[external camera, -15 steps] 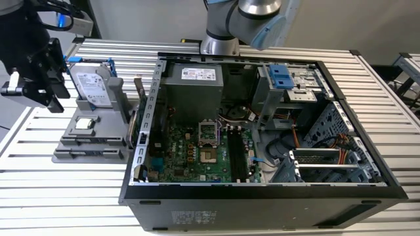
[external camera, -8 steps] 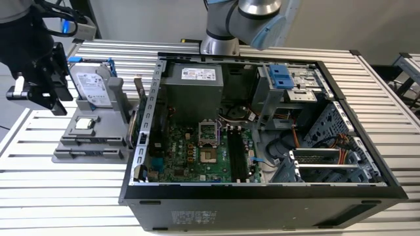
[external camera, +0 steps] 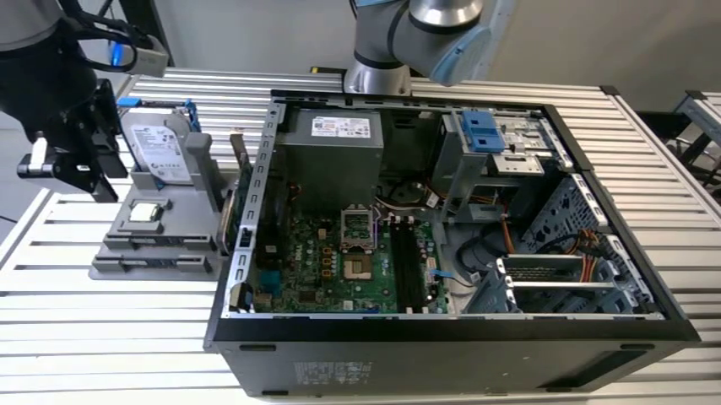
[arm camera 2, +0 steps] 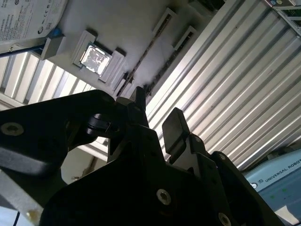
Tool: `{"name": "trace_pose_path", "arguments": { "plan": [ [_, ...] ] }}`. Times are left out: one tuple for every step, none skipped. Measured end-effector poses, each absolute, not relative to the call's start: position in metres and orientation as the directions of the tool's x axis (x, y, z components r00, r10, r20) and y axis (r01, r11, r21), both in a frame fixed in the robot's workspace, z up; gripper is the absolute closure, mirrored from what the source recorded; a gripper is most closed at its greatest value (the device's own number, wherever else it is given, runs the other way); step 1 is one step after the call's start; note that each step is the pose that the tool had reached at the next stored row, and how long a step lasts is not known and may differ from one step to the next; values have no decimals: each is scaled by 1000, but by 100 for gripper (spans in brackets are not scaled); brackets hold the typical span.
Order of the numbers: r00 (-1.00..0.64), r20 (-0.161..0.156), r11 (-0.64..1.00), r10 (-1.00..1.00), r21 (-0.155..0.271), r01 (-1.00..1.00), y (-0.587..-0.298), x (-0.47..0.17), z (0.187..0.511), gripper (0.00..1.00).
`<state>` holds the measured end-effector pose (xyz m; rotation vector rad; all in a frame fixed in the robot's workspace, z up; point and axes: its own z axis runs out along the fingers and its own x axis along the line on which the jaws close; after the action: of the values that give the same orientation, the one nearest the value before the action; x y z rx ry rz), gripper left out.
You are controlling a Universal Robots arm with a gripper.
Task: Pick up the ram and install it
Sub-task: 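Pick up the ram and move it above insertion slot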
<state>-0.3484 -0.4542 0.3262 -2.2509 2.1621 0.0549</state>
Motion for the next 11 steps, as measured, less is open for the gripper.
{"name": "trace_pose_path", "arguments": {
  "plan": [
    [40, -39, -40, -998, 10, -999, -454, -348, 325, 0],
    [40, -39, -40, -998, 10, -999, -454, -348, 324, 0],
    [40, -39, -40, -998, 10, -999, -454, -348, 324, 0],
    [39, -39, -40, -998, 10, -999, -454, -348, 323, 0],
    [39, -39, -40, -998, 10, -999, -454, -348, 322, 0],
    [39, -39, -40, -998, 10, -999, -454, -348, 321, 0],
    [39, -39, -40, -998, 10, -999, -454, -348, 320, 0],
    [39, -39, -39, -998, 10, -999, -454, -348, 319, 0],
    [39, -39, -39, -998, 10, -999, -454, -348, 317, 0],
    [39, -39, -39, -998, 10, -999, -454, -348, 316, 0],
    [39, -39, -39, -998, 10, -999, -454, -348, 315, 0]
  ]
}}
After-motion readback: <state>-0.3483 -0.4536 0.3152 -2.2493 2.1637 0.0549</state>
